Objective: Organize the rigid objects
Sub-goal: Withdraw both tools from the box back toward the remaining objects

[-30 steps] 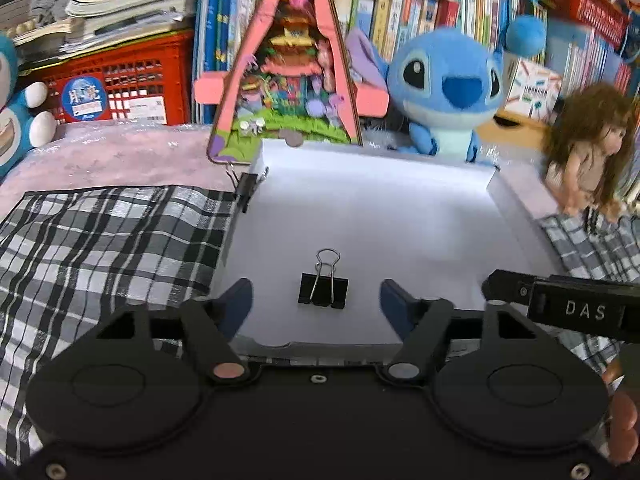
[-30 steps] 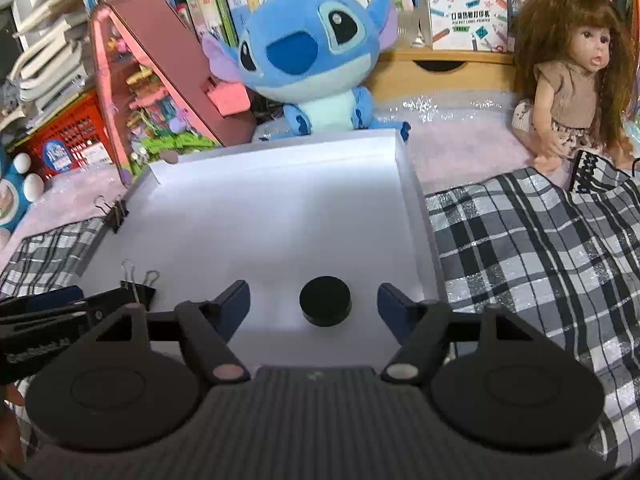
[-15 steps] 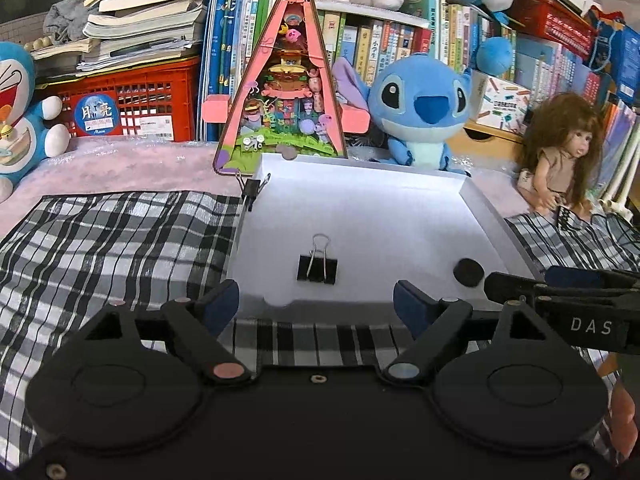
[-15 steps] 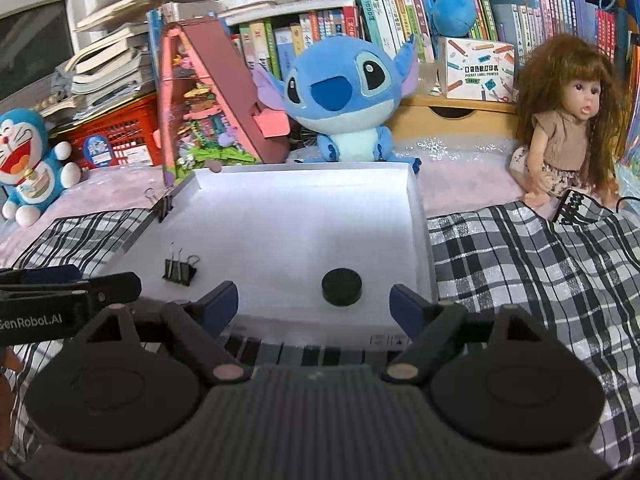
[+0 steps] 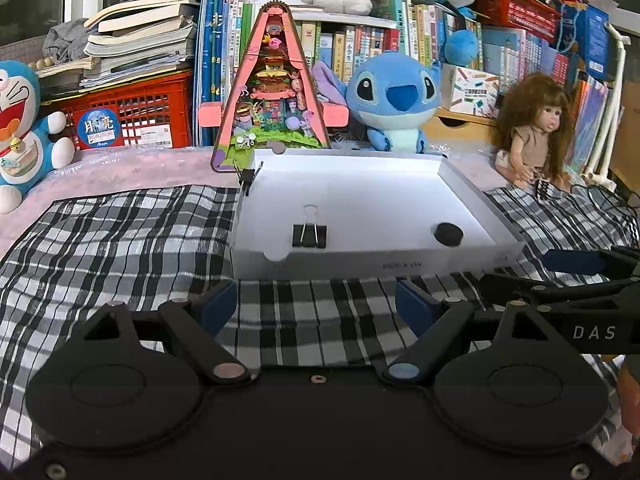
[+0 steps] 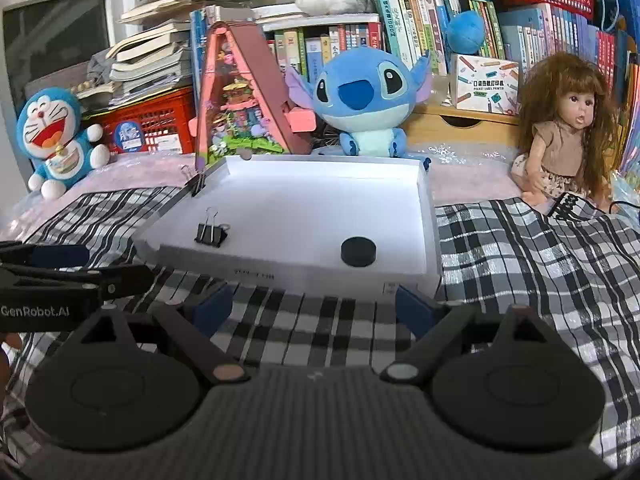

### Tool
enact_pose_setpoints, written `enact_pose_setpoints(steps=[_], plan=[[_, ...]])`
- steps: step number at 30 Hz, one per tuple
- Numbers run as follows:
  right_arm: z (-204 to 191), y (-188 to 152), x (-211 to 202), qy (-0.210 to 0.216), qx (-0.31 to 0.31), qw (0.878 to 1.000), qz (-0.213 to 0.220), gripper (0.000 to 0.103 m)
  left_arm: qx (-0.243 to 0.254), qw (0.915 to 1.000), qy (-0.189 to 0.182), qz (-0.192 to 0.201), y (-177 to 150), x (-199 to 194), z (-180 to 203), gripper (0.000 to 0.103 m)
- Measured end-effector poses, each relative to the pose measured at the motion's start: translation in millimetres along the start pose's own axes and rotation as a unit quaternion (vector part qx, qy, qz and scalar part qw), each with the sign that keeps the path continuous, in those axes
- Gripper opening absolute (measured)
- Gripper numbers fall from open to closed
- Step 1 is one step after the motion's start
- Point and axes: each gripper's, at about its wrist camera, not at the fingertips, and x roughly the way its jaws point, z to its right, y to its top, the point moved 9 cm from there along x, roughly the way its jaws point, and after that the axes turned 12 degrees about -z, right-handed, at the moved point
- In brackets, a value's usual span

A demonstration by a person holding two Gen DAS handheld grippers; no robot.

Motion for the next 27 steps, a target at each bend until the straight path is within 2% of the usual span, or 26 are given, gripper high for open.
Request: enact_pose_setpoints(steps=[19, 27], plan=[[-17.9, -52.3, -18.9, -0.016, -0.048, 0.998, 0.026, 0.095, 0.024, 0.9993, 0.009, 0.026, -56.9, -22.0, 6.8, 0.087], [-17.1, -67.2, -22.4, -0.027, -0.045, 0.998, 0.039, 0.096, 0.029, 0.9986, 0.021, 0.038, -73.8, -28.3, 1.9, 0.088]])
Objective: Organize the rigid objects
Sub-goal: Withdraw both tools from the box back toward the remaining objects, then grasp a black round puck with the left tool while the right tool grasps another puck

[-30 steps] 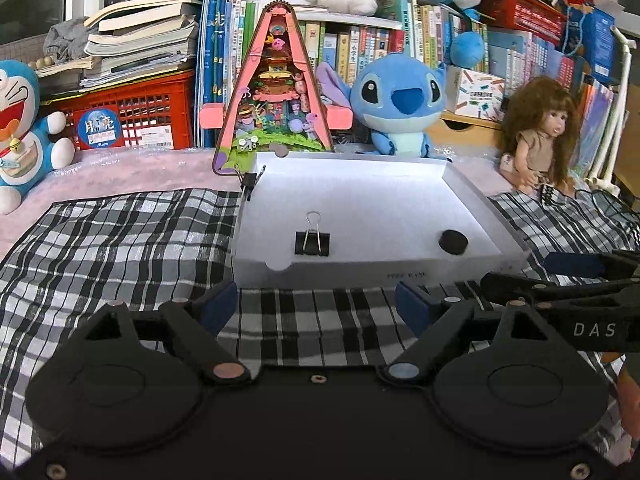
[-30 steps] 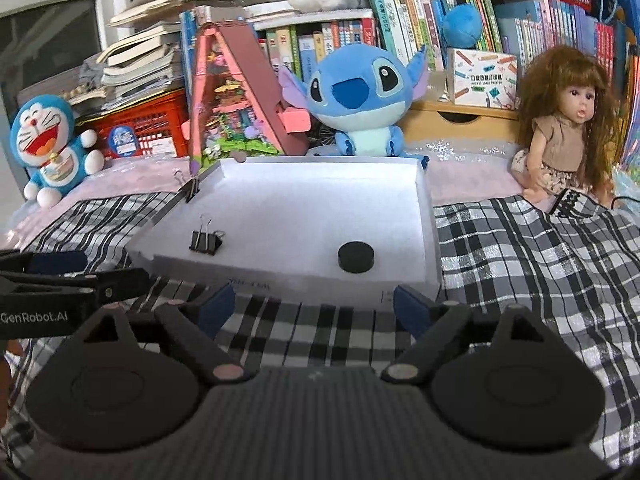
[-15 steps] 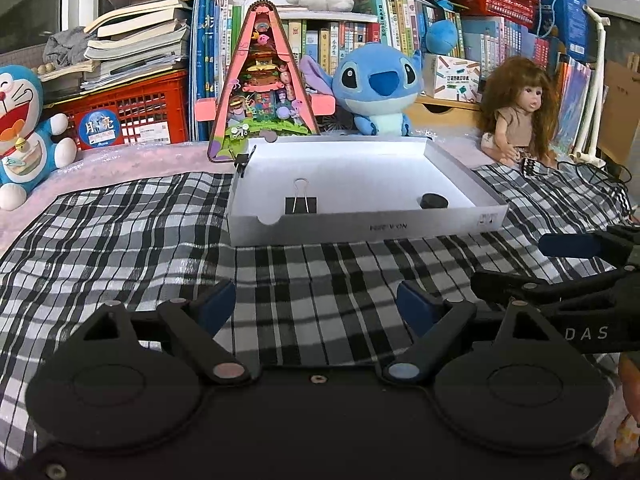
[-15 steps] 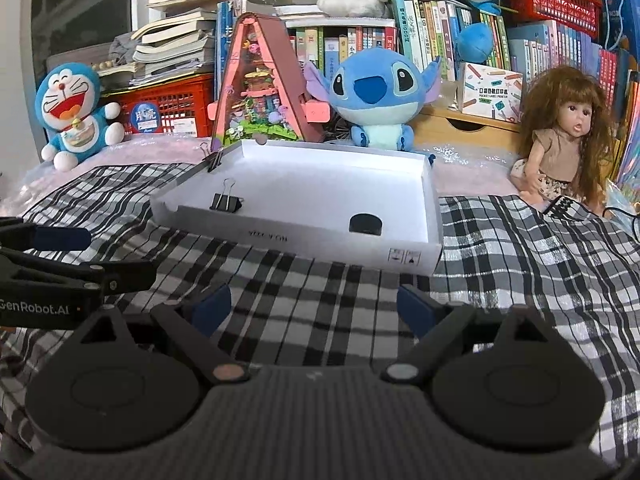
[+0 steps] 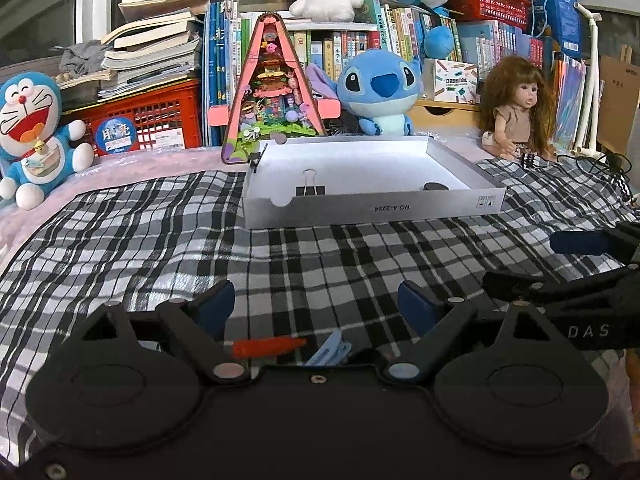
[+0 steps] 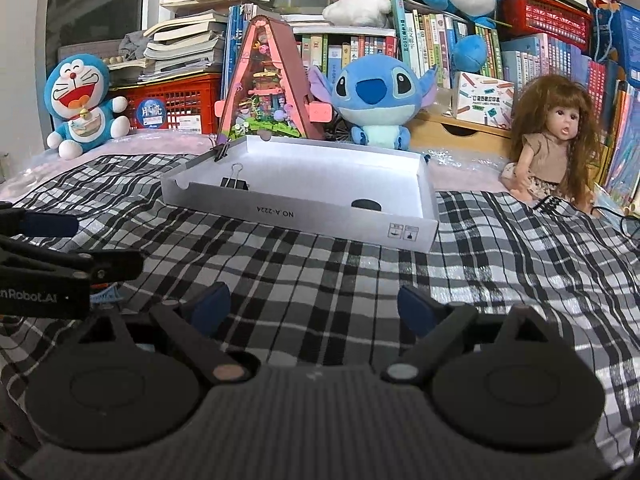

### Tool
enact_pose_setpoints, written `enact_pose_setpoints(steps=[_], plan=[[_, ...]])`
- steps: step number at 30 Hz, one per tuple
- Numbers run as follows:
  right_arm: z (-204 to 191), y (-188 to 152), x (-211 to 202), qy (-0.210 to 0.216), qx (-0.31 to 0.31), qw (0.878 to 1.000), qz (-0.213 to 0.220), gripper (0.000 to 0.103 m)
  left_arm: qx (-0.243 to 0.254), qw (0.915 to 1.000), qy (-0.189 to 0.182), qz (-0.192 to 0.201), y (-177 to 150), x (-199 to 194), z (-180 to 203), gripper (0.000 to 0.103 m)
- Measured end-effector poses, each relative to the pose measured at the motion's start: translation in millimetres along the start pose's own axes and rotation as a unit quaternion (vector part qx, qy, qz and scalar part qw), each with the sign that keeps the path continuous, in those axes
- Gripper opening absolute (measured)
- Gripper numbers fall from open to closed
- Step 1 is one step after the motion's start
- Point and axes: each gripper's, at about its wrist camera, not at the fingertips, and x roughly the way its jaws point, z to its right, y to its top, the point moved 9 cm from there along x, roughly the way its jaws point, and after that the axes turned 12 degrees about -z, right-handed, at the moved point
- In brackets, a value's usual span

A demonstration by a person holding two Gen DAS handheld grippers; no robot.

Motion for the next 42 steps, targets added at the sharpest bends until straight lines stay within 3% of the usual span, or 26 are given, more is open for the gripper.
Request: enact_pose_setpoints(steps=[19, 27, 34, 42], plan=[[-7.0, -31.4, -7.1, -0.008, -0.028, 1.0, 0.004, 0.095, -0.016, 0.9999, 0.0, 0.003, -29.5, -7.7, -12.1, 0.087], [-16.9, -35.2, -11.7, 0.01, -0.032, 0.999, 0.006, 0.075, -0.029, 0.9995, -0.012, 0.004, -33.1, -14.6, -12.3, 0.072], [-25.0, -37.5, -17.0, 0.026, -0.045, 0.999, 0.006, 0.068, -0.032, 0.9995, 0.0, 0.004, -34.2, -17.8, -22.7, 0.06], [-27.1, -43.9, -28.4, 0.025, -0.076, 0.997, 0.007, 0.064, 0.0, 0.9981, -0.06, -0.012, -42.4, -29.5, -5.0, 0.06]])
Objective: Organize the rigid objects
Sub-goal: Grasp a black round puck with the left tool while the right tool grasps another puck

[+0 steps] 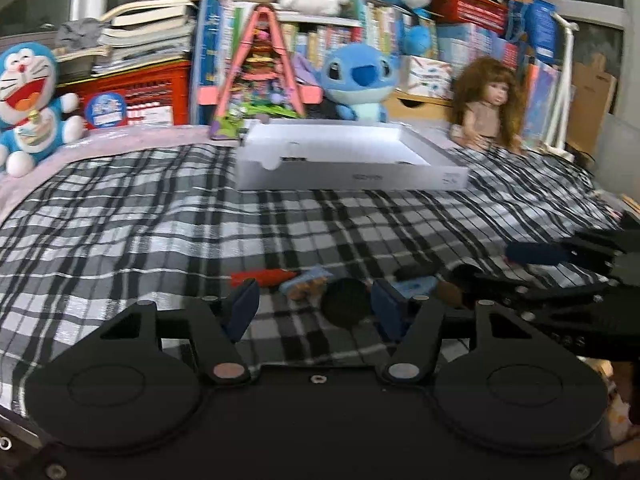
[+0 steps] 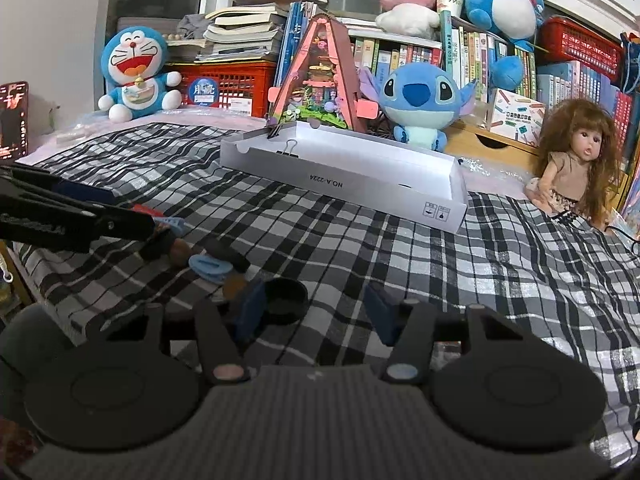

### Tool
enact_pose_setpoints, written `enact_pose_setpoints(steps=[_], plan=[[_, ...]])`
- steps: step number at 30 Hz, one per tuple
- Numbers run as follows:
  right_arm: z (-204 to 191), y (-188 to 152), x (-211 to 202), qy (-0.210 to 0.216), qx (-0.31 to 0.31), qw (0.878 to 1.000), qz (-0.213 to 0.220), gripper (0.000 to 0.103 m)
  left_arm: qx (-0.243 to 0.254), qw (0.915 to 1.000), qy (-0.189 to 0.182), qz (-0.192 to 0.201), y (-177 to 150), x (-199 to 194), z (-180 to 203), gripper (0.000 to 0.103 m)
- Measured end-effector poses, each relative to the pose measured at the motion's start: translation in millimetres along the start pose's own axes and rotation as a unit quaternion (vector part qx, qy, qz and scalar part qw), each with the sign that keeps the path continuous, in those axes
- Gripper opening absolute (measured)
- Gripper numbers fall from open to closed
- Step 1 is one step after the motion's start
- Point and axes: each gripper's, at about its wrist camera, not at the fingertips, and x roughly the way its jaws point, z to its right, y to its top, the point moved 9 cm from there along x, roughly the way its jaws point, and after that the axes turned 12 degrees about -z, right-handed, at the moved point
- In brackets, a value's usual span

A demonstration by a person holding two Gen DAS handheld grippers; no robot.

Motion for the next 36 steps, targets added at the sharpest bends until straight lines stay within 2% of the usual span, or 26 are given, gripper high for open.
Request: enact_pose_setpoints(steps=[6, 8, 11, 14, 19, 31, 34, 36], plan=[[-2.0, -1.8, 2.3, -0.003, -0.004, 1.0, -0.004, 0.062, -0.003, 0.9995, -0.017, -0.026, -6.1, 13.9, 8.2, 0.056], [-4.0, -1.7, 1.6, -0.001, -0.008, 1.0, -0.004, 0.062, -0.006, 0.9994, -0.021, -0.026, -5.6, 16.7, 9.4, 0.051], [-6.5, -3.1, 0.5, 0.001, -0.018, 1.0, -0.005, 0.062, -0.013, 0.9996, -0.008, -0.025, -4.6, 20.8, 6.9, 0.04], [-5.0, -5.4, 2.2, -0.005, -0.02, 1.0, -0.01, 0.062, -0.02, 0.9994, 0.011, -0.025, -4.0, 22.5, 0.1, 0.037], [2.9, -6.1, 7.4, -0.007, 0.0, 1.0, -0.018, 0.062, -0.019, 0.9991, 0.03, -0.024, -5.6, 22.0, -9.3, 0.036], [-8.2, 2.8, 17.8, 0.005, 0.001, 1.0, -0.015, 0.063, -0.033, 0.999, 0.021, -0.021, -3.6, 26.7, -6.7, 0.036], [-9.3, 3.9, 21.1, 0.001, 0.005, 1.0, -0.017, 0.062, -0.027, 0.9992, 0.02, -0.021, -3.5, 29.8, -3.1, 0.033], [-9.4, 4.4, 23.0, -0.001, 0.01, 1.0, -0.017, 0.058, -0.022, 0.9993, 0.024, -0.019, -3.5, 30.6, -1.2, 0.03]])
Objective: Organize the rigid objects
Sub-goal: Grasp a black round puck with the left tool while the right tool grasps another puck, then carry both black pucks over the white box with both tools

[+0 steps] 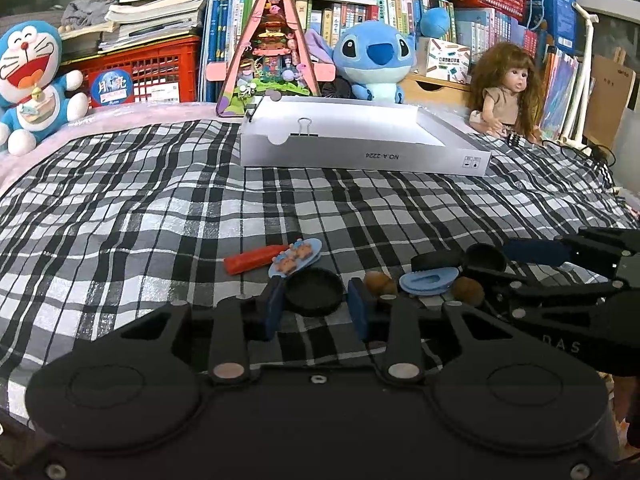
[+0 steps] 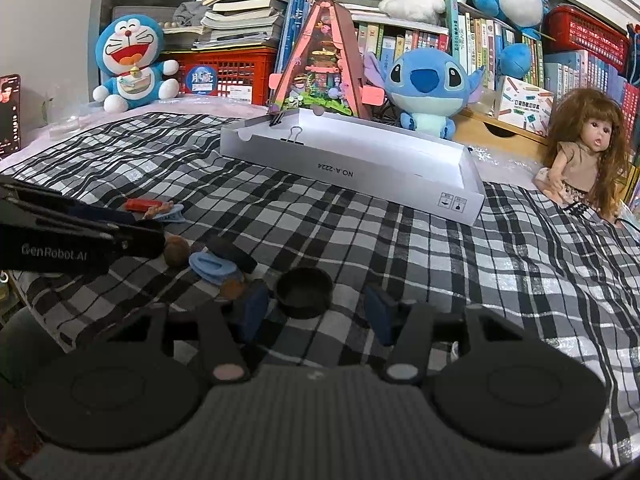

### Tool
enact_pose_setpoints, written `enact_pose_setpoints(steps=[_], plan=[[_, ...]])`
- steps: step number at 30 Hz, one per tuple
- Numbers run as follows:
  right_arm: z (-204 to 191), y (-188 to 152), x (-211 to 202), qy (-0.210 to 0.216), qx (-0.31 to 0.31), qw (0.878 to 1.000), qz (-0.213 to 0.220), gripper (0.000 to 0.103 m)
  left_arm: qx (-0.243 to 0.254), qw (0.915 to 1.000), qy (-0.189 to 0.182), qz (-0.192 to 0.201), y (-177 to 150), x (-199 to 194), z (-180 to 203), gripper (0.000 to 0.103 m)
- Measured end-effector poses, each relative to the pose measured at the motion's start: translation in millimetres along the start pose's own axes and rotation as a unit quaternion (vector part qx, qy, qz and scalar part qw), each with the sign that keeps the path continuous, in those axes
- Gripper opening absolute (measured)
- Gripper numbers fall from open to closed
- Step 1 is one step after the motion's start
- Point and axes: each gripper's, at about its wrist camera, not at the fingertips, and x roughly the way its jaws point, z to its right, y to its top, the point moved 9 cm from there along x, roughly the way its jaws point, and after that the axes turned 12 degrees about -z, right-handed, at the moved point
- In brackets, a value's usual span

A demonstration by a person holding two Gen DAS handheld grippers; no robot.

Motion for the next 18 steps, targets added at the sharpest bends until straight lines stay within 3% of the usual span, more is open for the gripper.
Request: enact_pose_setpoints(steps=[4, 12, 18], plan=[[-1.9, 1.9, 0.9, 0.005, 0.007, 1.0, 0.002, 0.039, -0.004, 1.0, 0.002, 0.005, 1.2, -1.9, 1.4, 0.029], [-1.5, 9.8, -5.6, 0.012, 0.011, 1.0, 0.01, 0.038, -0.003, 0.9998, 0.011, 0.019, 15.0, -10.1, 1.7, 0.029], [7.4, 20.0, -5.0, 0.007, 0.03, 0.999, 0.009, 0.038, -0.019, 0.9996, -0.003, 0.019, 36.8, -9.8, -2.9, 0.029]])
